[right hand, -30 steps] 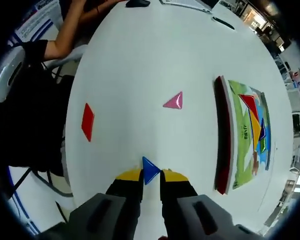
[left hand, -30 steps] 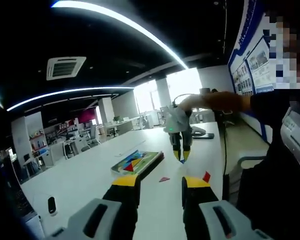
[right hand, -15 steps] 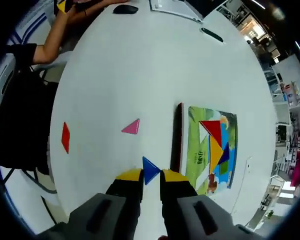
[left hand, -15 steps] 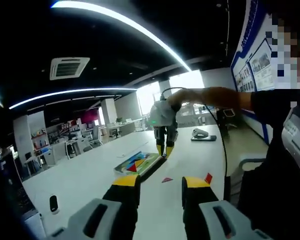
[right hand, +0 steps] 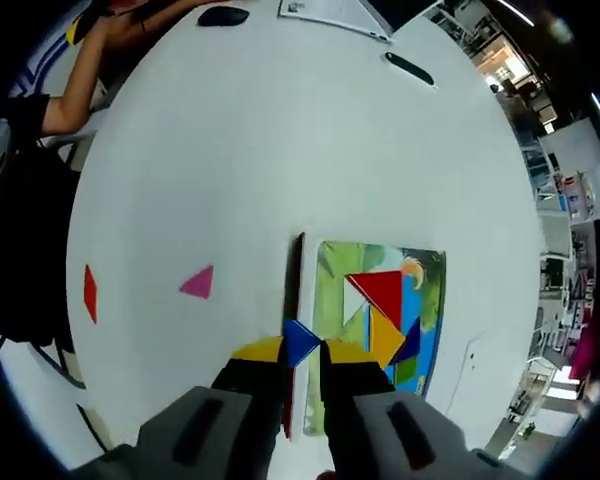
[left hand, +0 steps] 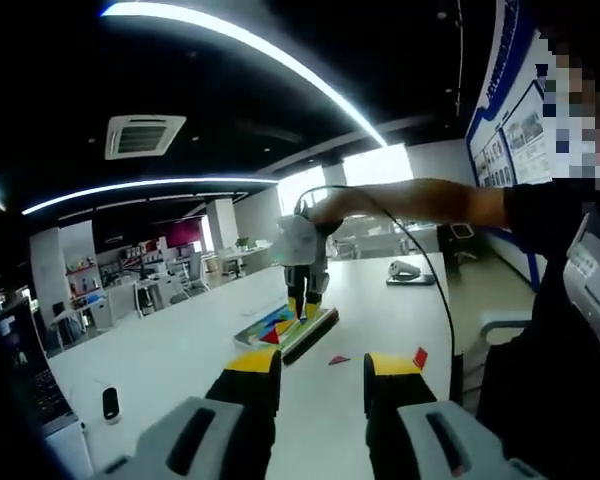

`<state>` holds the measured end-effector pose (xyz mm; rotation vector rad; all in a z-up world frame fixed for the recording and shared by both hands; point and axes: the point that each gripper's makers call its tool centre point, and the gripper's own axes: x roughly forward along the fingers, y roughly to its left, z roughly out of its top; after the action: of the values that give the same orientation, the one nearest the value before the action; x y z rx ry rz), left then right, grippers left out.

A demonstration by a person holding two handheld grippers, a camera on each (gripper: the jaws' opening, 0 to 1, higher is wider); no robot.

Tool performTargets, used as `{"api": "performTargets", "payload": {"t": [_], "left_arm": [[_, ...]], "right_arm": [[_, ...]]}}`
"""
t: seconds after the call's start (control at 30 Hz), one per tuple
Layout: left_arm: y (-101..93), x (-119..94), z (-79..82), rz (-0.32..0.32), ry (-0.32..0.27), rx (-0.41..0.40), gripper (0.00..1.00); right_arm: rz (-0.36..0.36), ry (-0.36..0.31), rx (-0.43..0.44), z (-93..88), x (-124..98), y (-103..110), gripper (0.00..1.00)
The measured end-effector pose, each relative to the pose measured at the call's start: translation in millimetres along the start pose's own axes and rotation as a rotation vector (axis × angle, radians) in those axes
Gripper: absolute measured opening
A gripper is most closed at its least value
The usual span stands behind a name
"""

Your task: Pick up the tangram pieces one by one and place each piece onto its matching region on the pattern sheet, fitting the shapes together until the outline on the sheet is completely filled by the tangram pieces

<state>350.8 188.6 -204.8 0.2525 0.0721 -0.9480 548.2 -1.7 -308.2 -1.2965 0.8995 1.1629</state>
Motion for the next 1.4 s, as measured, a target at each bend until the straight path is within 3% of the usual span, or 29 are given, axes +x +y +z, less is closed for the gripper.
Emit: {"api": "performTargets", "payload": {"t": [0.23, 0.63, 1.4], "left_arm": [[1.3, -1.8, -0.2, 0.0, -0.004, 0.0, 0.35], [5.2, -4.0, 0.3, 0.007, -0.009, -0.002, 0.35], [6.3, -4.4, 1.4, 0.017, -0.009, 0.007, 0.35]], "right_arm": [[0.0, 0.003, -0.018, 10.7, 15.6, -16.4, 0.15], [-0.012, 0.035, -0.01, 7.8, 36.0, -33.4, 0.15], [-0.011, 0.045, 0.056, 7.3, 48.9, -36.5, 0.15]]}}
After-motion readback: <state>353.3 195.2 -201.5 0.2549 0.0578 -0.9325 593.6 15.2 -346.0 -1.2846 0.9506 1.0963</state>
